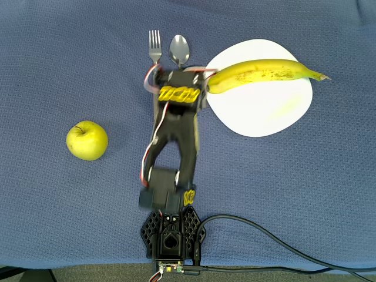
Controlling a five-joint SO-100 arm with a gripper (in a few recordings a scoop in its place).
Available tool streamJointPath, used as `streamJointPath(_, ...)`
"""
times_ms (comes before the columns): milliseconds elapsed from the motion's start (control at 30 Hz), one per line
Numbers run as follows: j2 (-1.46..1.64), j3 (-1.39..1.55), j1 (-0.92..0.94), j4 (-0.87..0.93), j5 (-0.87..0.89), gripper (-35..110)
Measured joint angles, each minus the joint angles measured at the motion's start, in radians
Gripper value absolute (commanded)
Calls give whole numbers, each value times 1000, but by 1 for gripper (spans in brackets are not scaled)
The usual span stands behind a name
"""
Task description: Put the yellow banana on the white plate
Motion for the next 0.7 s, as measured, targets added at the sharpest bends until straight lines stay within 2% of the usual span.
streamJointPath(167, 310, 264, -81, -40, 29, 0)
streamJointPath(300, 552, 411, -147, 9, 84, 0)
streamJointPath(467, 703, 502, -206, 92, 160, 0)
streamJointPath(700, 888, 630, -239, 164, 164, 0)
